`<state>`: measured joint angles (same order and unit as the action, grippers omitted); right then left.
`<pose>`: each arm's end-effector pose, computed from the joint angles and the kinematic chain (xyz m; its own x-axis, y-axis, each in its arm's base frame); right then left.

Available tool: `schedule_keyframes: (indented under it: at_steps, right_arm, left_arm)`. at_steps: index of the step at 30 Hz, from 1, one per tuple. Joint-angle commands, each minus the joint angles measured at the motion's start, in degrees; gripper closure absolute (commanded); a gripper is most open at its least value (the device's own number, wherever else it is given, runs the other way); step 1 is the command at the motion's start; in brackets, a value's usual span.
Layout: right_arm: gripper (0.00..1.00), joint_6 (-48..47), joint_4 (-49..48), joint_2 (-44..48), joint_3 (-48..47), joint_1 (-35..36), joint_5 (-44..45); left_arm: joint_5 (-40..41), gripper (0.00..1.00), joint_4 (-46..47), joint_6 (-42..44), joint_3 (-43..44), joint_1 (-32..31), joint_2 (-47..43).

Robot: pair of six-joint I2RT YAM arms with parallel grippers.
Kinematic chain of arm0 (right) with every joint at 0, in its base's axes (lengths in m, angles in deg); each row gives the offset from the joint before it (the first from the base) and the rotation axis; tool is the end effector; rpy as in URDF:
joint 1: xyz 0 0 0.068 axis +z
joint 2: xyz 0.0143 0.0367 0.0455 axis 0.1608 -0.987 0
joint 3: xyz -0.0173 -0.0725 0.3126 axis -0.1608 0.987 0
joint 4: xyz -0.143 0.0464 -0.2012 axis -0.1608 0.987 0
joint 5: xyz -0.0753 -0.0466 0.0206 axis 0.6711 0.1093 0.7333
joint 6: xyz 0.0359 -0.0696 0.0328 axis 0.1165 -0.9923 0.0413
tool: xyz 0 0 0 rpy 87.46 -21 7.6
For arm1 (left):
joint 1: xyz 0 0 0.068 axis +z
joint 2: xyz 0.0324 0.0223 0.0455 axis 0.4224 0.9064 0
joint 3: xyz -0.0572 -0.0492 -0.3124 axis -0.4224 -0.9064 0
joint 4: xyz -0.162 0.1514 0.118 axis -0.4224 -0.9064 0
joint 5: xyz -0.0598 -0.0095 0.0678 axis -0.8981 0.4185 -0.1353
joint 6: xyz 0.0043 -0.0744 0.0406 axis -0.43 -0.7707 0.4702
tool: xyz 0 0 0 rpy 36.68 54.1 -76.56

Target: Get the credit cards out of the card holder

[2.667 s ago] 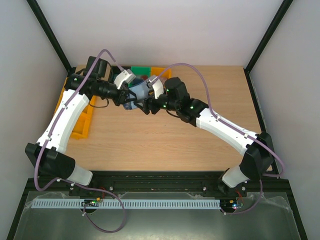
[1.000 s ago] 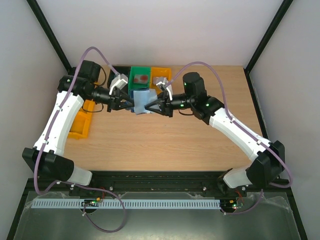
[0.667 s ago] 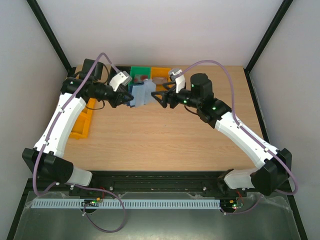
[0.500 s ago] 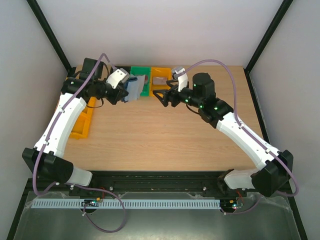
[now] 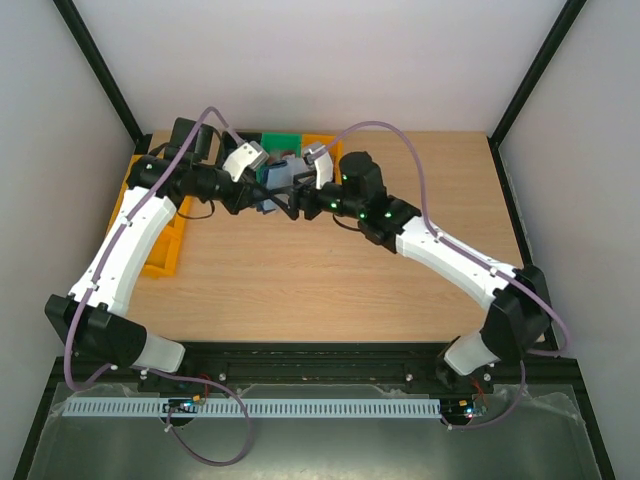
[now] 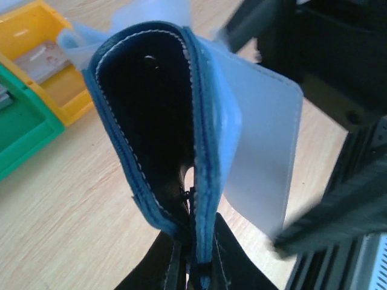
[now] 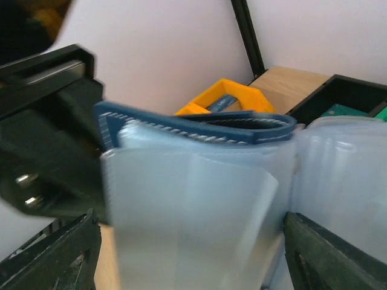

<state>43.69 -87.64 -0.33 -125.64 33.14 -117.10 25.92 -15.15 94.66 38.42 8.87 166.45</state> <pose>0.2482 0.2780 0.4097 -0.4067 -0.0208 -0.9133 -0.8686 0.3188 0.3795 0.2706 -0.1234 0.4221 -0.4420 0.4059 -0.8000 0.8101 0.5636 -0.1616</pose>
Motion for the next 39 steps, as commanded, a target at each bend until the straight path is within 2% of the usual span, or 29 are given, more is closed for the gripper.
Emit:
schedule_keyframes:
  at_steps: [1, 3, 6, 7, 10, 11, 13, 15, 17, 21, 24, 29, 32, 39]
  right_arm:
    - [0.25, 3.0, -1.52, -2.89, -4.96, -0.03, 2.06]
    - [0.48, 3.24, -1.56, -3.53, -5.78, -0.07, 0.36]
    - [0.89, 3.17, -2.52, -2.47, -4.81, -0.54, -1.35]
    - [0.97, 3.27, -3.34, -1.75, -3.81, -0.84, -1.61]
    - [0.98, 3.07, -5.1, 0.45, -1.21, -1.89, -3.37]
    - [0.98, 2.82, -5.12, 0.82, -0.85, -2.45, -4.66]
    - [0.98, 2.61, -5.63, 1.93, -0.16, -3.59, -8.45]
    - [0.98, 2.59, -7.79, 3.26, 1.15, -4.83, -13.9]
    - [0.98, 2.39, -9.96, 4.73, 2.5, -5.64, -18.83]
    - [0.98, 2.16, -12.82, 7.26, 4.35, -5.92, -21.48]
    - [0.98, 4.79, -15.6, 6.83, 4.84, -5.92, -24.21]
    - [0.98, 10.09, -20.61, 5.45, 5.56, -5.75, -28.28]
    - [0.98, 12.2, -24.3, 5.09, 6.53, -5.04, -29.21]
    - [0.98, 10.83, -21.15, 1.44, 4.74, -2.48, -28.06]
  left_arm:
    - [-9.06, 0.98, -3.01, 2.99, 1.29, -0.13, -0.5]
    - [-11.11, 0.98, -4.36, 4.51, 1.68, -0.14, -0.52]
    - [-14.81, 0.98, -7.39, 7.54, 2.68, 0.21, -0.63]
    - [-16.79, 0.98, -8.63, 8.91, 3.04, 0.55, -0.72]
    - [-21.42, 0.97, -12.04, 13.07, 3.69, 1.26, -0.9]
    - [-22.31, 0.93, -12.83, 13.94, 3.86, 1.46, -0.99]
    - [-24.02, 0.8, -13.96, 15.41, 4.29, 2.1, -1.07]
    - [-25.18, 0.61, -14.42, 15.97, 4.52, 3.35, -1.28]
    - [-25.7, 0.53, -14.17, 15.64, 4.26, 4.9, -1.58]
    - [-27.83, 0.54, -13.12, 15.58, 2.3, 7.95, -2.56]
    - [-27.21, 0.54, -9.73, 12.23, 0.74, 8.04, -2.64]
    - [-27.97, 0.43, -7.49, 10.1, -0.96, 6.99, -2.24]
    - [-28.0, 0.43, -7.14, 10.05, -1.18, 6.34, -2.12]
    - [-29.97, 0.42, -7.75, 11.02, -1.24, 4.93, -1.5]
